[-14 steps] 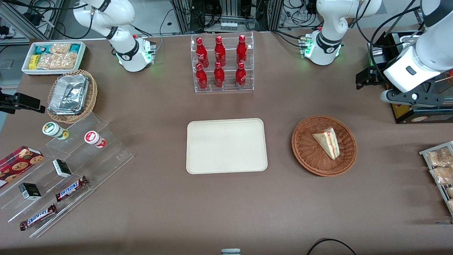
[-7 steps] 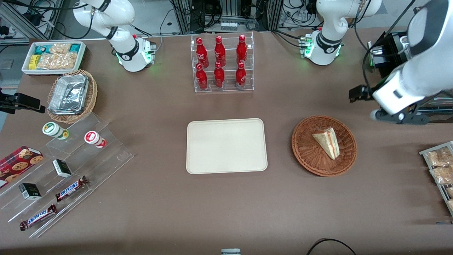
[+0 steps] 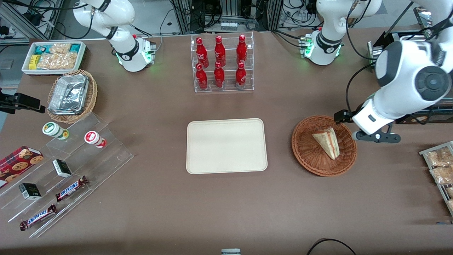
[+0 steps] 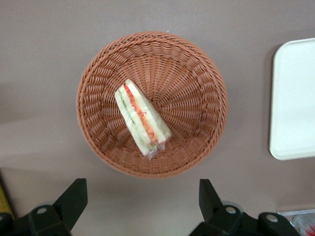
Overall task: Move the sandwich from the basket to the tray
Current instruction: 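Move the left gripper over the wrapped sandwich in the wicker basket, then lower the left gripper and grasp the sandwich upright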
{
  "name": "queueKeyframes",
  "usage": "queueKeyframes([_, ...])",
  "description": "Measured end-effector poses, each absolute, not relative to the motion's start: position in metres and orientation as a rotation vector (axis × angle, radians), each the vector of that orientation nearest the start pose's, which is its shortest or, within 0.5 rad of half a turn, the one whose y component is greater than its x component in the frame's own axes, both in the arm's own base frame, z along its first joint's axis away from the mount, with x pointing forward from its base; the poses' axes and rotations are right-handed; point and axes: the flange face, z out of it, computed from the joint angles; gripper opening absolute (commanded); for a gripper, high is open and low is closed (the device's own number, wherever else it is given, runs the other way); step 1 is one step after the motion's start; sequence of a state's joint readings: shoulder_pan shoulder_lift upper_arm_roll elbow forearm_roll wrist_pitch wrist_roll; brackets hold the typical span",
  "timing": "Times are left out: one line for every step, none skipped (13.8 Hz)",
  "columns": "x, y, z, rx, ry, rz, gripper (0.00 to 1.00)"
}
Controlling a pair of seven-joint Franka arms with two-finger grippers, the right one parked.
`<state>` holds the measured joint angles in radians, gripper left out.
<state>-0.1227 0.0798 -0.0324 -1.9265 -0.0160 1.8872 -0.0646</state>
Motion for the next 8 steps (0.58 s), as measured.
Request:
queueKeyframes([0.553,-0.087,0.421,-3.141,0.105,0.161,1.00])
queueKeyframes([0.548,-0.086,0.405,-3.144,0.074,0.133,1.00])
queueKeyframes([0.543,-0.085,0.390,-3.146,0.044,0.102,1.00])
queueKeyframes([0.537,-0.084,0.377,-3.150,0.014,0.069,1.00])
queueKeyframes([0.532,-0.082,0.365,-3.152,-0.024,0.041,1.00])
queueKeyframes([0.529,-0.081,0.357,-3.153,-0.070,0.015,1.00])
queueKeyframes([0.526,-0.080,0.350,-3.155,-0.122,-0.013,1.00])
queueKeyframes([0.524,-0.080,0.344,-3.155,-0.176,-0.041,1.00])
